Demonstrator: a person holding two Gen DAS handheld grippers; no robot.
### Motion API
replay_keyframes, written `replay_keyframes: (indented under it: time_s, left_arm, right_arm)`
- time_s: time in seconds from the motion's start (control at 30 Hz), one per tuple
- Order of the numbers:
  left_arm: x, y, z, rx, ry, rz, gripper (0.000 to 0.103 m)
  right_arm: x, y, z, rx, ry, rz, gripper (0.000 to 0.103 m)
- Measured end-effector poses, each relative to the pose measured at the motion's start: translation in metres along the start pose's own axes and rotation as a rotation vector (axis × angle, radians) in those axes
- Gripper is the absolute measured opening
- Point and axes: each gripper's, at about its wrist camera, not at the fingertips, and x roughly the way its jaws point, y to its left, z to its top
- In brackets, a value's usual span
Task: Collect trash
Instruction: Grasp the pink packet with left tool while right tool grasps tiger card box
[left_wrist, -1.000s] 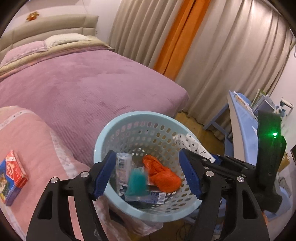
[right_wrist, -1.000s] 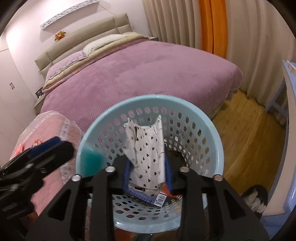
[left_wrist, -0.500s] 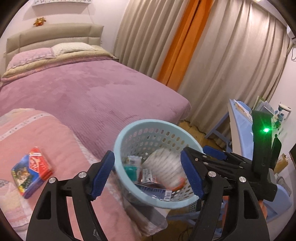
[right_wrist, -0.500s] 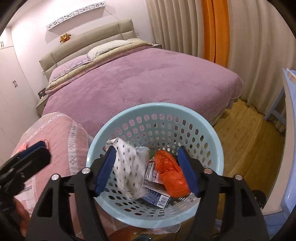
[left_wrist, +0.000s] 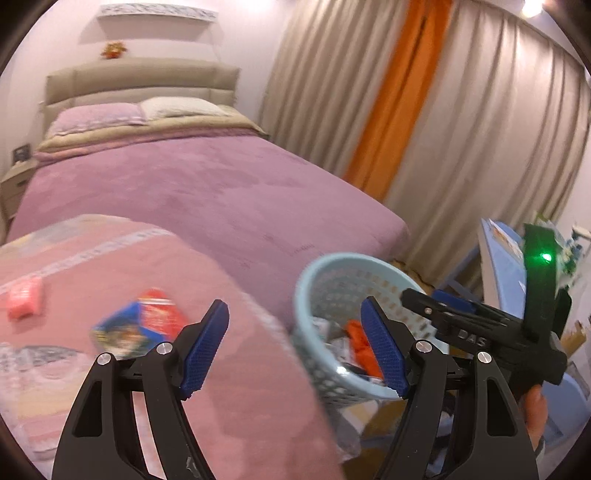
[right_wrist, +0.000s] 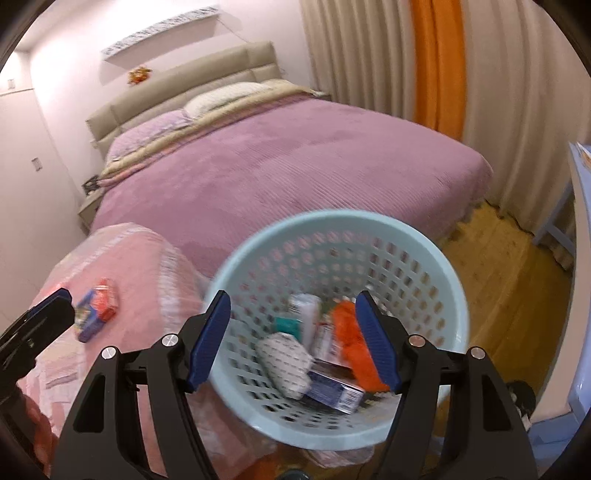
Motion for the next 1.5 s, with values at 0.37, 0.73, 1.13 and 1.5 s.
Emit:
replay_keyframes:
  time_s: [0.37, 0.73, 1.13, 1.5]
  left_arm:
    - [-0.053, 0.137, 0.011, -0.142, -0.071, 0.302, 0.078]
    - [-0.026, 0.245, 0.001, -0.249, 0.104, 0.376, 0.086]
    - [-0.006, 0.261, -0.003, -0.240, 0.111, 0.397, 0.053]
    - [-0.020, 0.265, -0.008, -0.294, 0.032, 0.365, 0.049]
  right_arm:
    - [0.028, 0.129, -0.004, -0.212, 0.030, 0.180, 0.066]
    - [0.064, 0.204, -0.026, -0.338, 0.150, 0.229, 0.067]
    - [0.101, 0.212, -0.033, -0.256, 0.300, 0.311, 0.077]
    - [0.138, 0.249, -0.006, -0.233, 0.355, 0.243, 0.087]
